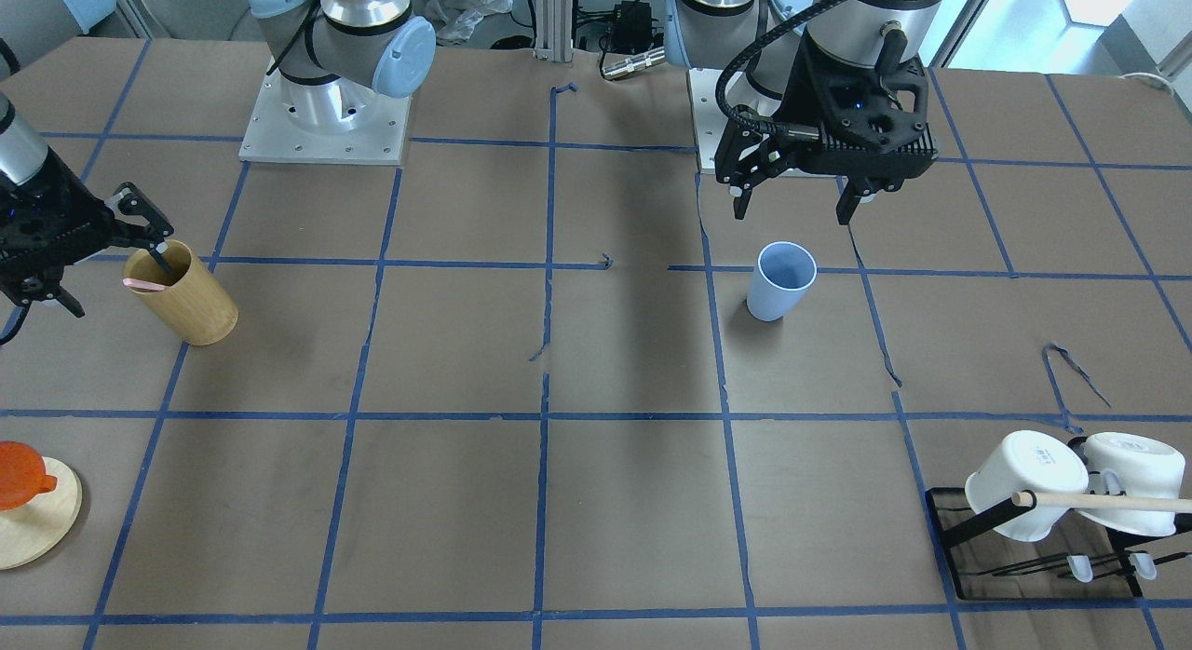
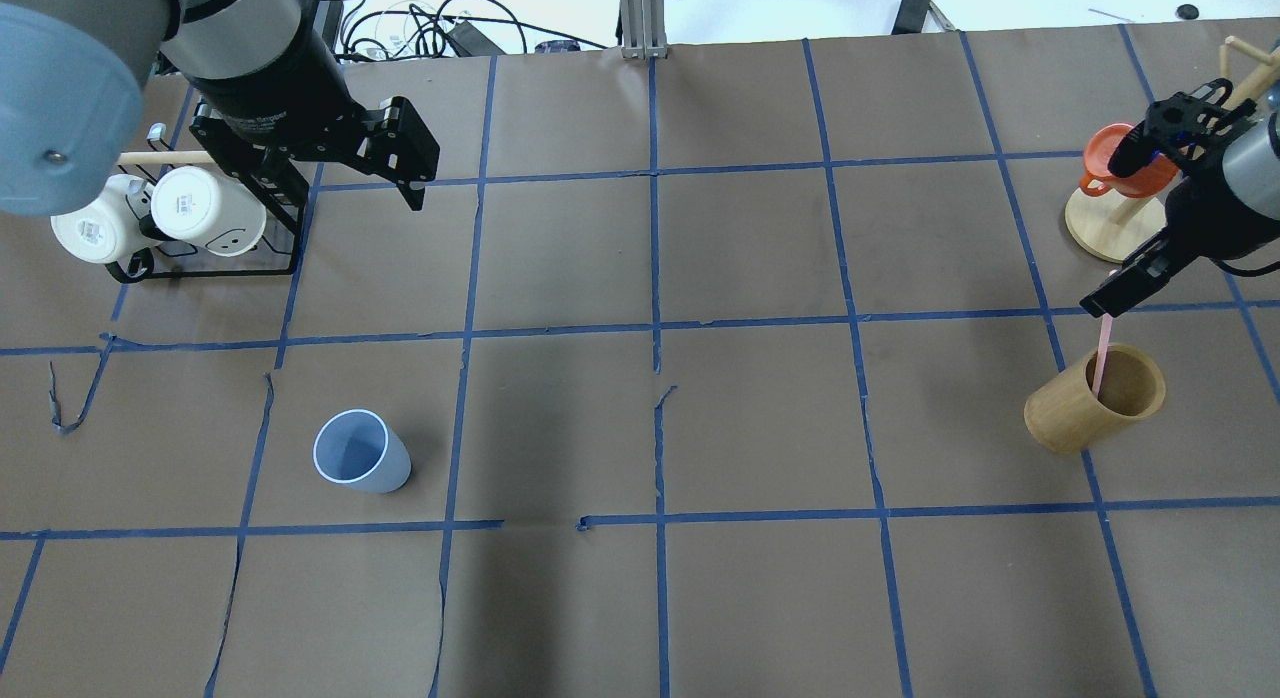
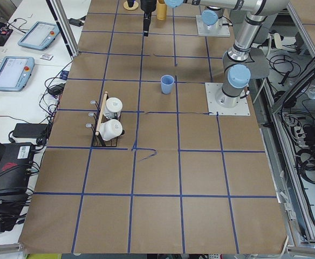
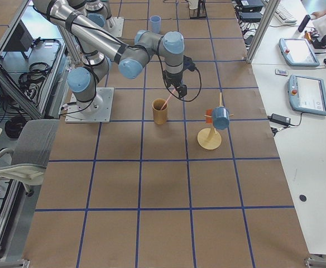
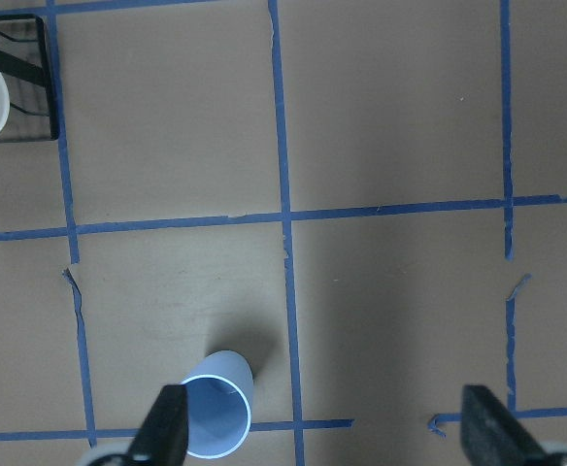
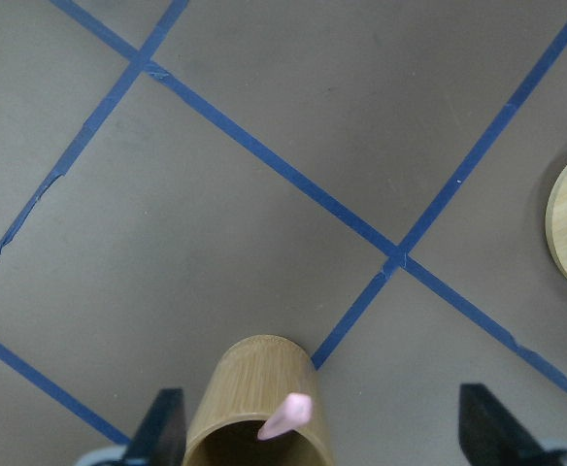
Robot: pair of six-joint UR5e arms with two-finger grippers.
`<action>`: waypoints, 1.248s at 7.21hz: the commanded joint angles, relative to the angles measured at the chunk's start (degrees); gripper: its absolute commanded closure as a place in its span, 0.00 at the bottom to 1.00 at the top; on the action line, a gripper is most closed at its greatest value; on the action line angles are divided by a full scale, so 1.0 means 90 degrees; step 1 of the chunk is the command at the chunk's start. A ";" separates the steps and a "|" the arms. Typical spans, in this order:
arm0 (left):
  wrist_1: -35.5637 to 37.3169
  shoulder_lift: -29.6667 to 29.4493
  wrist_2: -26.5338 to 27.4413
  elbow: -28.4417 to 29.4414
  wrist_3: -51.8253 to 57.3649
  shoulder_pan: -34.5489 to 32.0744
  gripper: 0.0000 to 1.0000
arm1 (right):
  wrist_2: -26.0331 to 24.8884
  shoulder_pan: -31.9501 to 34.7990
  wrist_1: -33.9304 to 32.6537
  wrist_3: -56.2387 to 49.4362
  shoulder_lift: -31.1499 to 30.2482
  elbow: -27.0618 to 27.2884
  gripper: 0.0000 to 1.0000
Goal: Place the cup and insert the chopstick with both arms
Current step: 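Reach the right gripper down to the tan cup and grasp the pink stick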
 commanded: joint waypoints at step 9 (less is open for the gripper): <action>-0.0108 0.0000 0.0029 -0.1555 0.0166 0.0773 0.00 | 0.0031 0.0006 0.0323 0.0548 -0.0026 -0.0014 0.77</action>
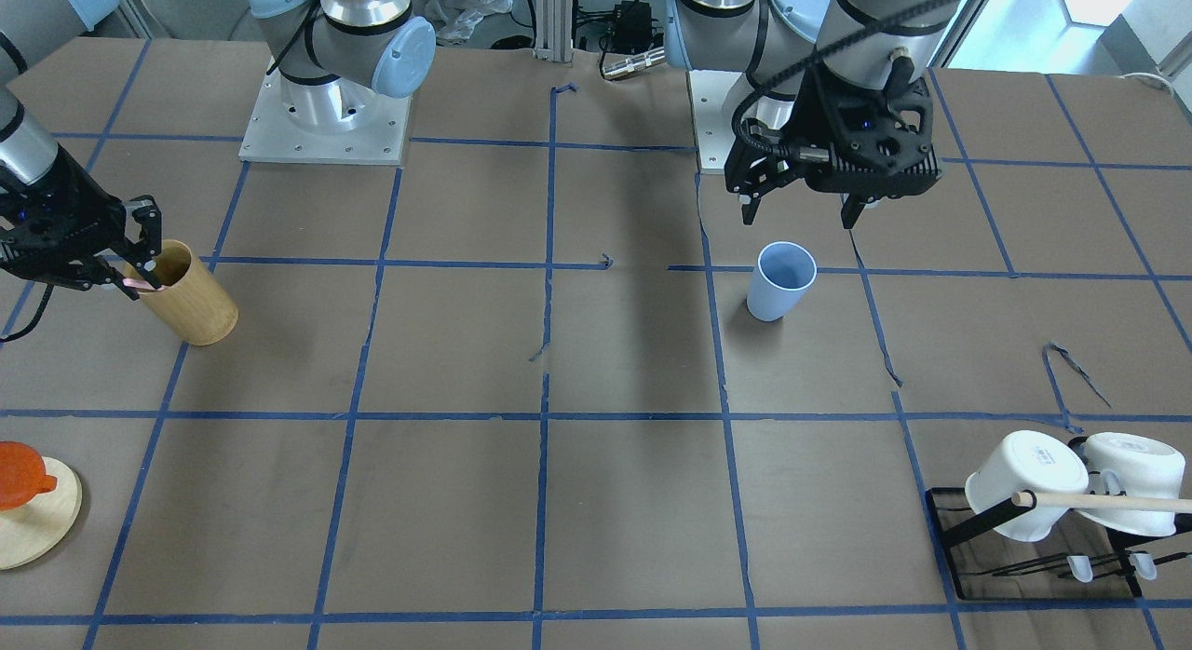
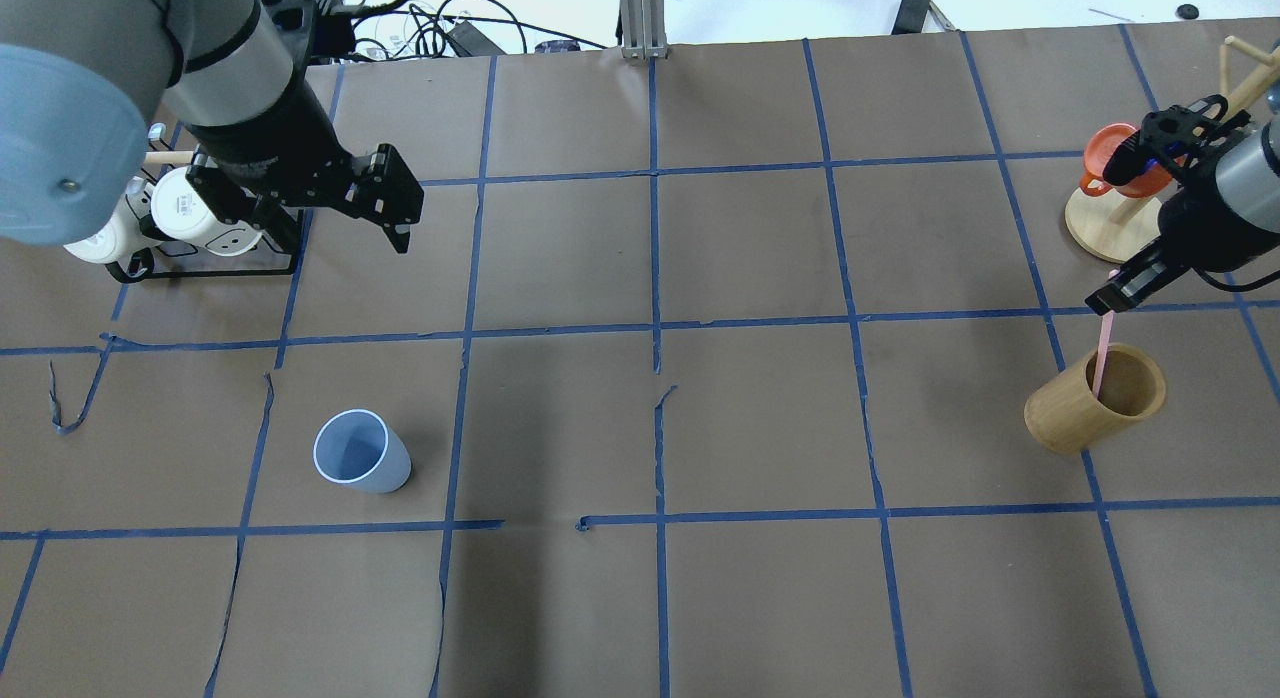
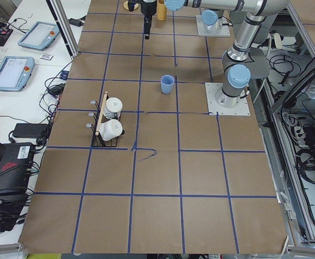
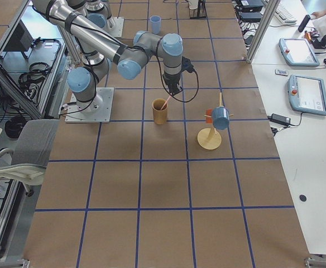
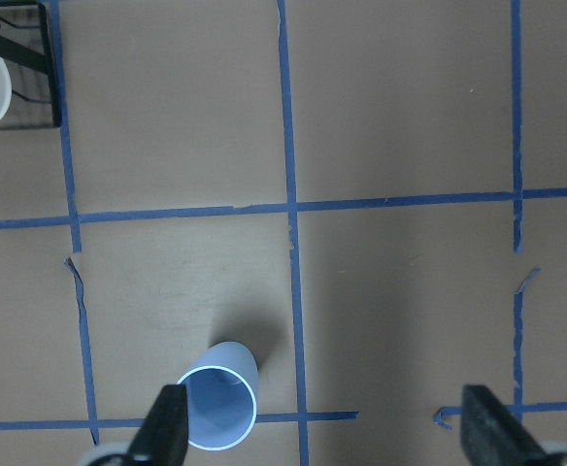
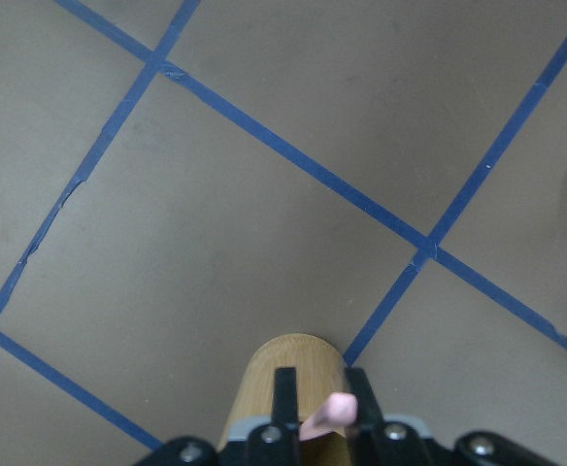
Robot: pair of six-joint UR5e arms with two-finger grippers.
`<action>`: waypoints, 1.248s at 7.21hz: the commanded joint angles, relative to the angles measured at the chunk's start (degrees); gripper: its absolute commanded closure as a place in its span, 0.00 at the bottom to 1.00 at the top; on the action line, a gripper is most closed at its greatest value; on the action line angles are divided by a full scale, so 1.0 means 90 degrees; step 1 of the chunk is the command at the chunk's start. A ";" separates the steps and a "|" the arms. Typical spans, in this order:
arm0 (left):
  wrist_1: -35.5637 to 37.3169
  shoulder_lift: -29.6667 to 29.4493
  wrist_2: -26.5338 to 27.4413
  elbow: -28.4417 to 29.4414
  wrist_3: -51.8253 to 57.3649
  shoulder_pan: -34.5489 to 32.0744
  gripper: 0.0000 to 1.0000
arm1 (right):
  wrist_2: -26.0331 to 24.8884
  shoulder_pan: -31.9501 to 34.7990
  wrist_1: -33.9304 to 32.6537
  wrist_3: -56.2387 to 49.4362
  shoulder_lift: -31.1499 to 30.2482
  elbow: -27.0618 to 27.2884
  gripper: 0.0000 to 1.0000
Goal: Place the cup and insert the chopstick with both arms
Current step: 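Grasp the light blue cup with the left gripper while the right lifts the stick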
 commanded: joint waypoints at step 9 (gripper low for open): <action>0.2466 -0.0383 -0.0005 -0.2878 0.0856 0.0471 1.00 | 0.0370 0.0039 0.2043 0.0948 -0.0042 -0.2004 0.93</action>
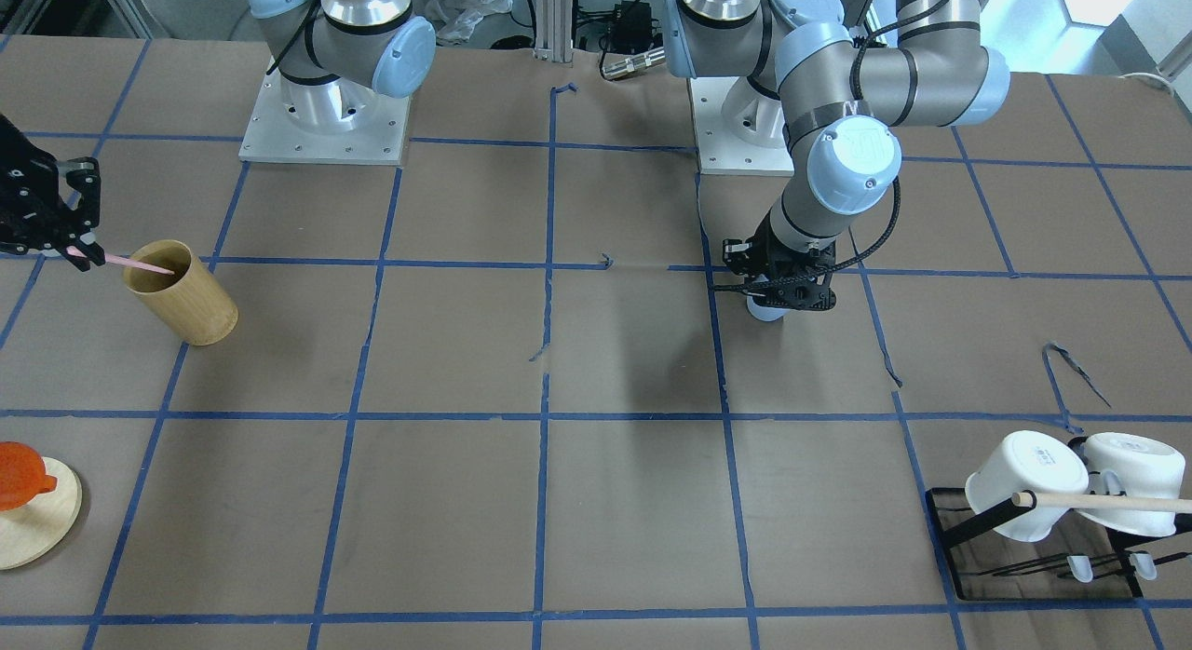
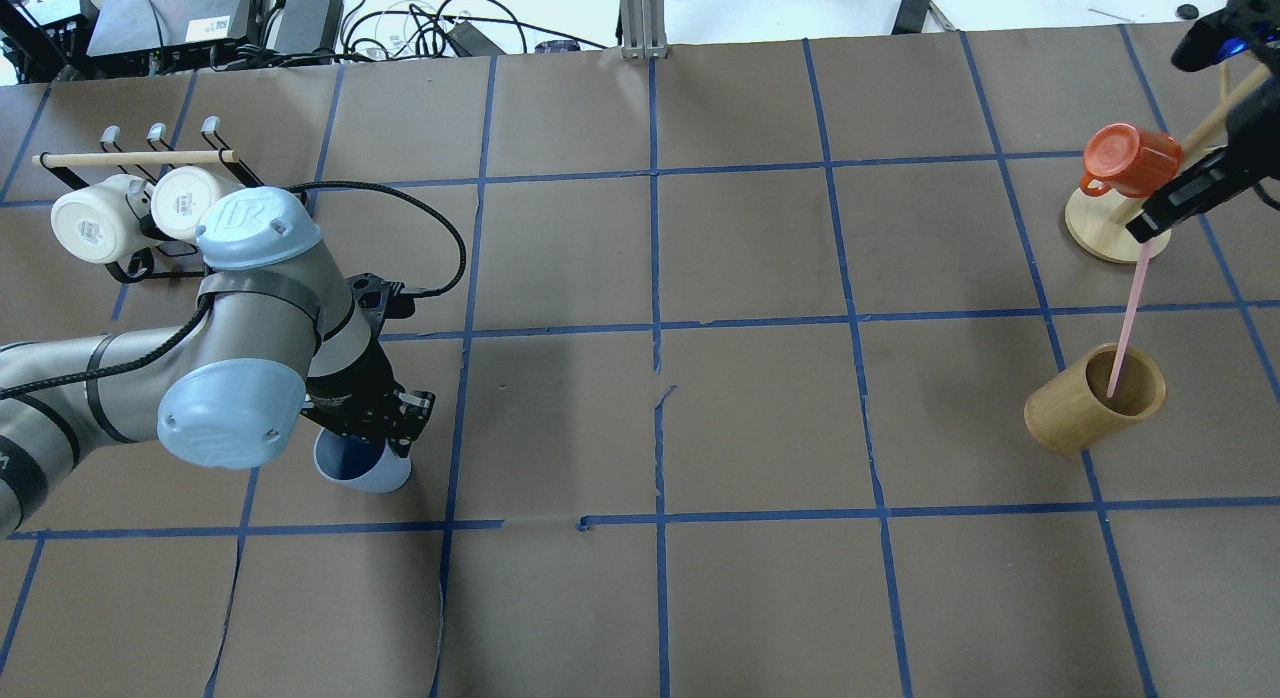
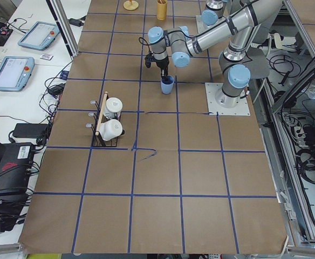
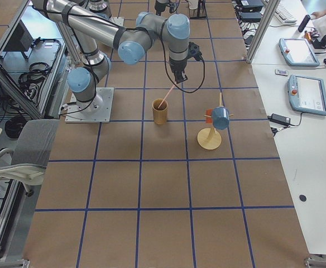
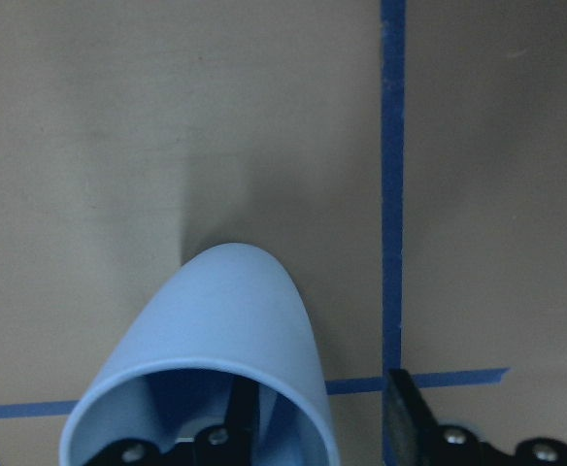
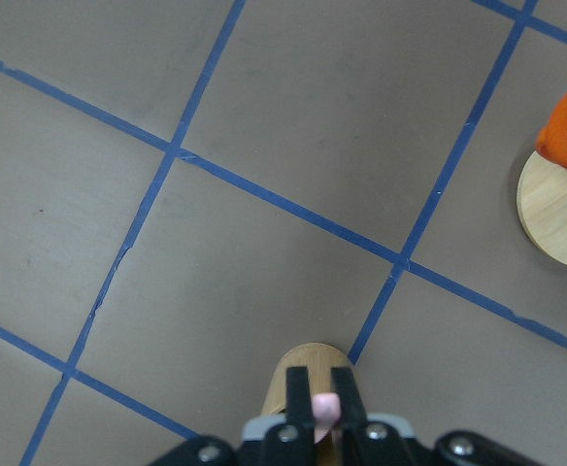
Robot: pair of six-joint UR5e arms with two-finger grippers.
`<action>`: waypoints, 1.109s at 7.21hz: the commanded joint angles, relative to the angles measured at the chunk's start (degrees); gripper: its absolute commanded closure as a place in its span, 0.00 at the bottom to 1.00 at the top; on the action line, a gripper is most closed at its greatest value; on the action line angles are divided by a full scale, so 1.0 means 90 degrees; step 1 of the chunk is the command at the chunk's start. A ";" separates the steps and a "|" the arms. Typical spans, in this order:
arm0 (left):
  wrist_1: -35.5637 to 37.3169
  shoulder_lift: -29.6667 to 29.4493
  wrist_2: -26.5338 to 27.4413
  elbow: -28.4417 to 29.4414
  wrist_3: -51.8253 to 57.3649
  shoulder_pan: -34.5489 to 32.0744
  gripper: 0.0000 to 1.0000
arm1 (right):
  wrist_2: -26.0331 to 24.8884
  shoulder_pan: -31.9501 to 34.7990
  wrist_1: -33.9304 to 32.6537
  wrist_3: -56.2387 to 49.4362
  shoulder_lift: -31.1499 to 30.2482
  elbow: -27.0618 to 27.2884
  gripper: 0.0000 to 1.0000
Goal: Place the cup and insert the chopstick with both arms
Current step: 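Grasp the light blue cup with the left gripper while the right lifts the stick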
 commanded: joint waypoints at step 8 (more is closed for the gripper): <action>0.2137 -0.1487 -0.1101 0.1589 -0.2749 -0.3021 1.00 | 0.0319 0.1294 0.0502 0.1799 0.0307 -0.1691 0.95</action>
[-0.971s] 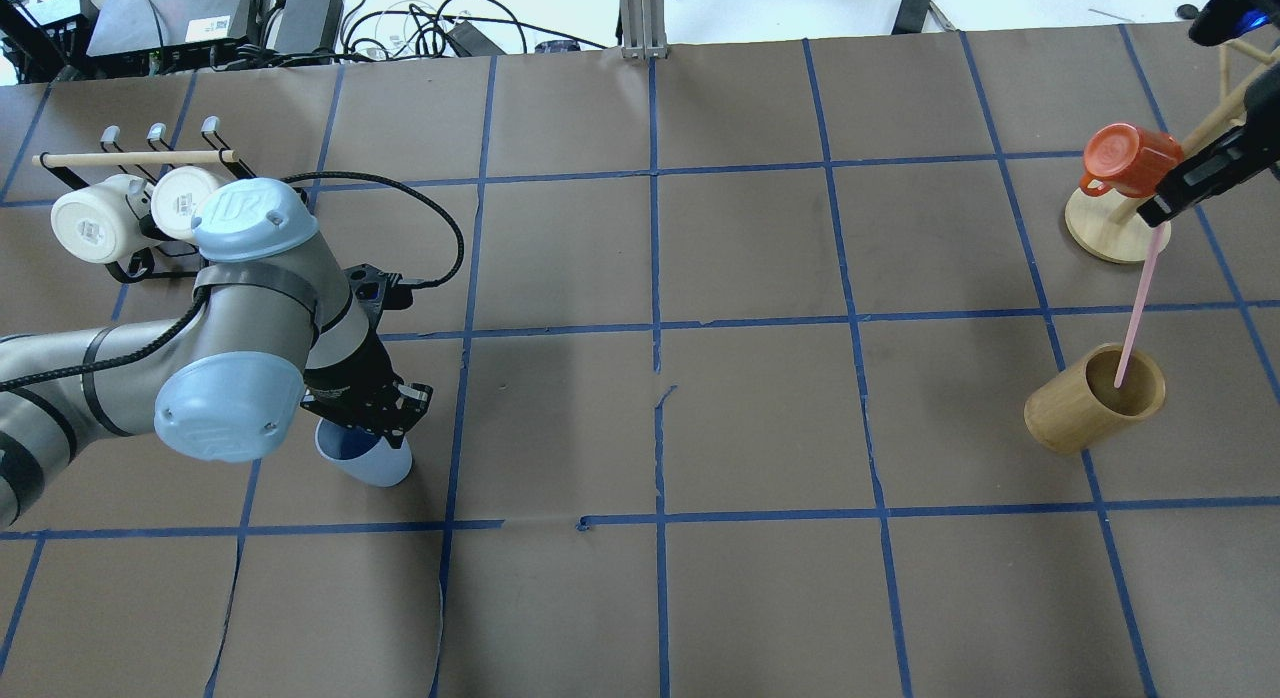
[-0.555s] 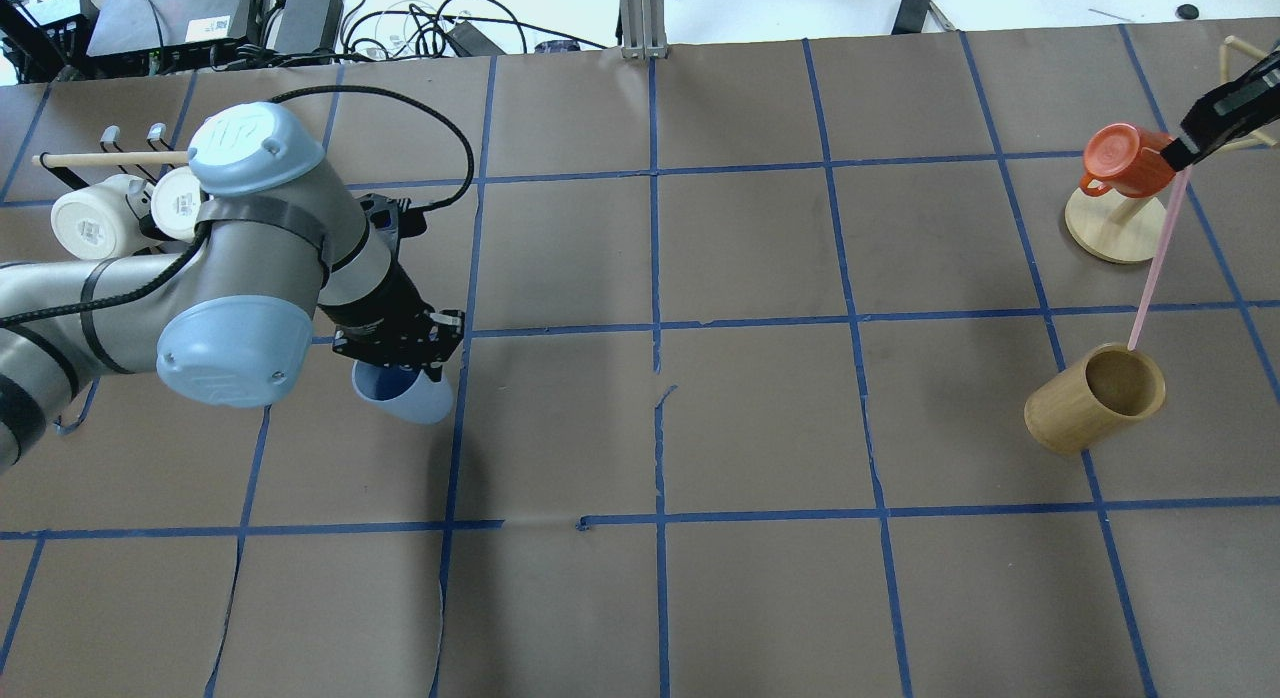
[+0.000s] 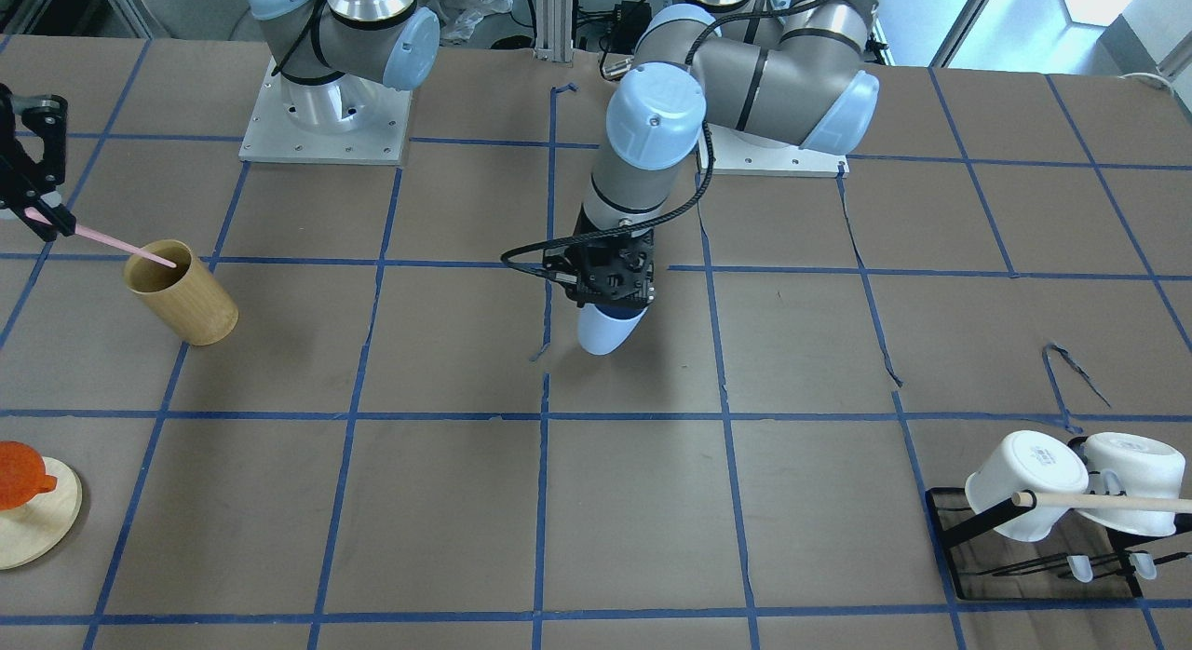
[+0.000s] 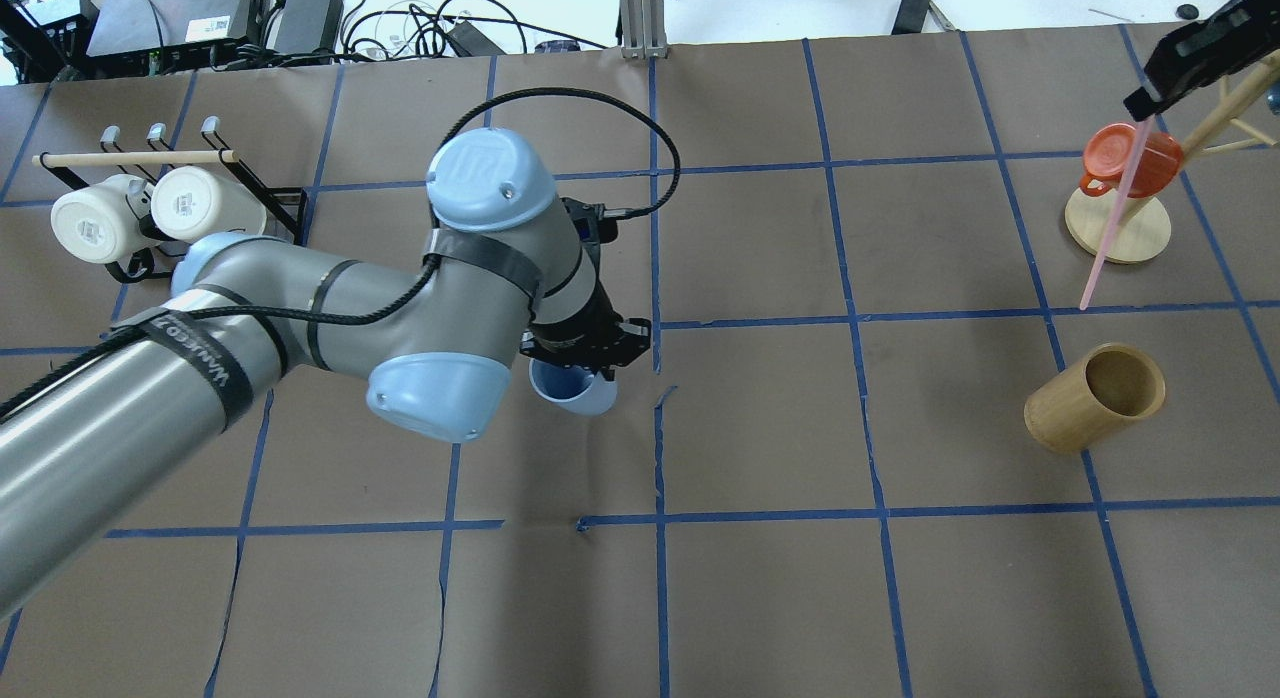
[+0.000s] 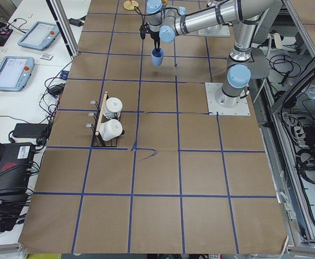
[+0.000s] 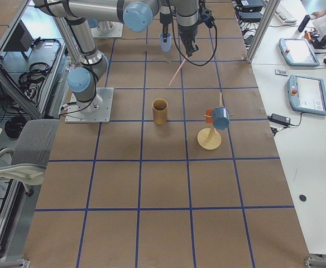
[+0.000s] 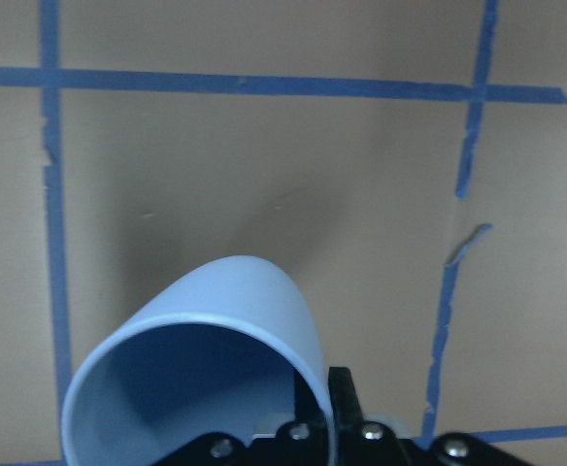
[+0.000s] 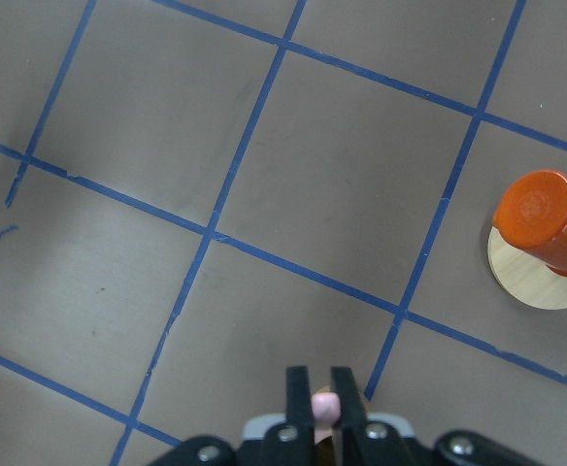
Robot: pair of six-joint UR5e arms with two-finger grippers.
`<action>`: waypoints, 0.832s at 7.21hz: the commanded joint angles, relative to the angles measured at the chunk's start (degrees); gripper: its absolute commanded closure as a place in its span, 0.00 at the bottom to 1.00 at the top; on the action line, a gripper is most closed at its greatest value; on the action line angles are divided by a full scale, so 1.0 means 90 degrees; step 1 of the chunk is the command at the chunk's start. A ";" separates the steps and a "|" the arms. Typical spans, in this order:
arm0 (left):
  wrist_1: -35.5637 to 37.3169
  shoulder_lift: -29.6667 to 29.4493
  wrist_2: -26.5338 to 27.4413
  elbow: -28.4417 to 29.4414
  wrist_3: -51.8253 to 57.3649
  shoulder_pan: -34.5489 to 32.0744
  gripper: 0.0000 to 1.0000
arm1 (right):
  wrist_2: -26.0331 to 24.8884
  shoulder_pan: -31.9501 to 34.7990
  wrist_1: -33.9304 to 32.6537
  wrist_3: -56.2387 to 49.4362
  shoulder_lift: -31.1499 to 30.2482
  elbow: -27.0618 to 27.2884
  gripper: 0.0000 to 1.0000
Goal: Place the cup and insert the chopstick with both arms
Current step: 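Set the blue cup at table center while the right holds the stick up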
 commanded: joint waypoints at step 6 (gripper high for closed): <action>-0.0623 -0.0160 0.0378 0.0701 0.0155 -0.0369 0.00 | 0.0399 0.0605 -0.0548 0.0859 0.0288 -0.0052 0.97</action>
